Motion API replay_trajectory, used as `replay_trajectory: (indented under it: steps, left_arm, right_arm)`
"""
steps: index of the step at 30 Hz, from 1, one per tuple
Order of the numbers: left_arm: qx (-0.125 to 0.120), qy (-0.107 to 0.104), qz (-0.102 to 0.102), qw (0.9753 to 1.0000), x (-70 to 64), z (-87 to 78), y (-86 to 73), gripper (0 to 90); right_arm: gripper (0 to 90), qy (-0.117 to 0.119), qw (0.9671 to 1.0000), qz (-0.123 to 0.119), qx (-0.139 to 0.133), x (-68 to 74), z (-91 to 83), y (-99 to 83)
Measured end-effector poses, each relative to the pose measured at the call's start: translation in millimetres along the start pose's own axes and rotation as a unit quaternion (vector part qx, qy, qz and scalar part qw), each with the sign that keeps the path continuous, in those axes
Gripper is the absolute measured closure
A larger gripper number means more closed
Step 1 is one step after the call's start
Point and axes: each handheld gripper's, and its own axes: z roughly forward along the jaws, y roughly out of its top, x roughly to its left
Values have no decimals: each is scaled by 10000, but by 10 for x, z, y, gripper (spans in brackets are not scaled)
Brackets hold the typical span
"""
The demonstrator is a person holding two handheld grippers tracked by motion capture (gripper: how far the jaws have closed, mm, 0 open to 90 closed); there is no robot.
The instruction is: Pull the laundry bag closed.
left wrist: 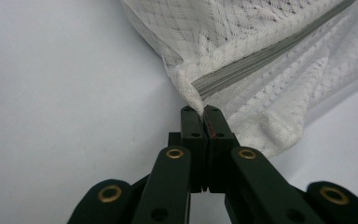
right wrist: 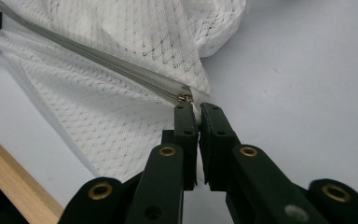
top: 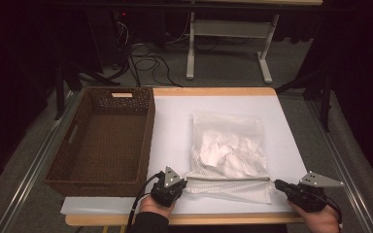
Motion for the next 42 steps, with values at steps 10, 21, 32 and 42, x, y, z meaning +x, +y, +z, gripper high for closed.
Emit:
replay_trajectory:
  steps: [10,21,32,42]
  left_arm:
    - [-247,-14,45,9997,-11,-66,-62,640]
    - [-757,468,168,9959,-40,-289,-36,281]
    - [-886,599,103,9942,-27,-320,54,3]
    - [-837,472,134,9953,-47,-277,59,107]
  right_arm:
    - [726,18,9998,-75,-176,83,27,22]
    - [314,-212,9985,-143,-486,250,150,119]
    - [1,-688,9943,-87,-811,506,240,306]
    - [1,-538,9946,-190,-869,434,189,244]
